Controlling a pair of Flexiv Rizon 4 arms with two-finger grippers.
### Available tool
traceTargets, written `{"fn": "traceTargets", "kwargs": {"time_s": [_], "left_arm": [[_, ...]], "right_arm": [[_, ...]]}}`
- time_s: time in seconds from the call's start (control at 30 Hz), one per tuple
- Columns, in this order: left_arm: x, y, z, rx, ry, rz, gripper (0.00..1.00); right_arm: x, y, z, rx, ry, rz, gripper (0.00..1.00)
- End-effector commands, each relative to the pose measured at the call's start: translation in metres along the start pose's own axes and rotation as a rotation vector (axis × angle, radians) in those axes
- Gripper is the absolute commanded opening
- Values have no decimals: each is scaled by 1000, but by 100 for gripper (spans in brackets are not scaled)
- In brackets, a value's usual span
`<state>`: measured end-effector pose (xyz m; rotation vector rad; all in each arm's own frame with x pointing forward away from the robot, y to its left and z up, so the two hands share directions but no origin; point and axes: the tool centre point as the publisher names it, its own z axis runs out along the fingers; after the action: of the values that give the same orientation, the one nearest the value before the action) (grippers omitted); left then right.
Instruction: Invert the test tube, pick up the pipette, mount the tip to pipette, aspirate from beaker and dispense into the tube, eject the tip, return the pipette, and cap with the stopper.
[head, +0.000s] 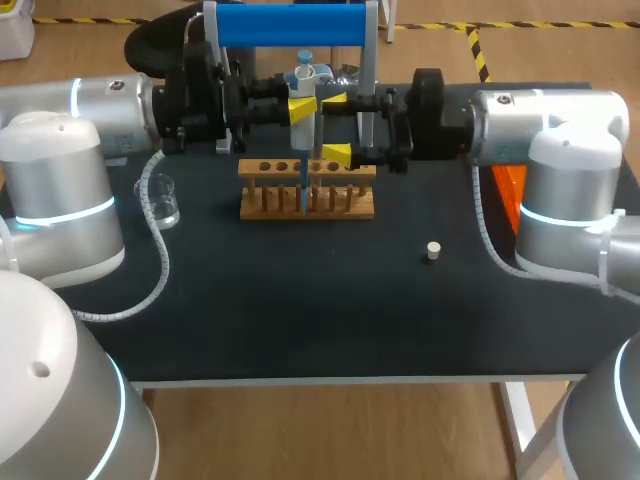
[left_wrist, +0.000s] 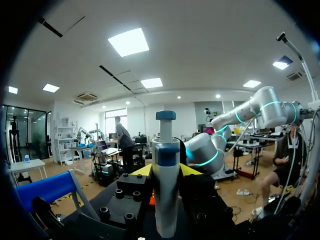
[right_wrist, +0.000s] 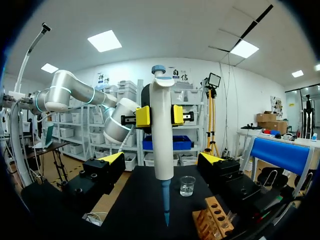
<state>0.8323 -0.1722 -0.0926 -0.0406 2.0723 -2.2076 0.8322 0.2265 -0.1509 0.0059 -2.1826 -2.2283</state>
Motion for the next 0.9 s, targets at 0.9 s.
{"fn": "traceTargets", "kwargs": {"time_s": [0.9], "left_arm": [[0, 0, 0, 0, -1, 1, 0]], "right_arm": [[-8, 7, 33, 13, 38, -33, 69]]}}
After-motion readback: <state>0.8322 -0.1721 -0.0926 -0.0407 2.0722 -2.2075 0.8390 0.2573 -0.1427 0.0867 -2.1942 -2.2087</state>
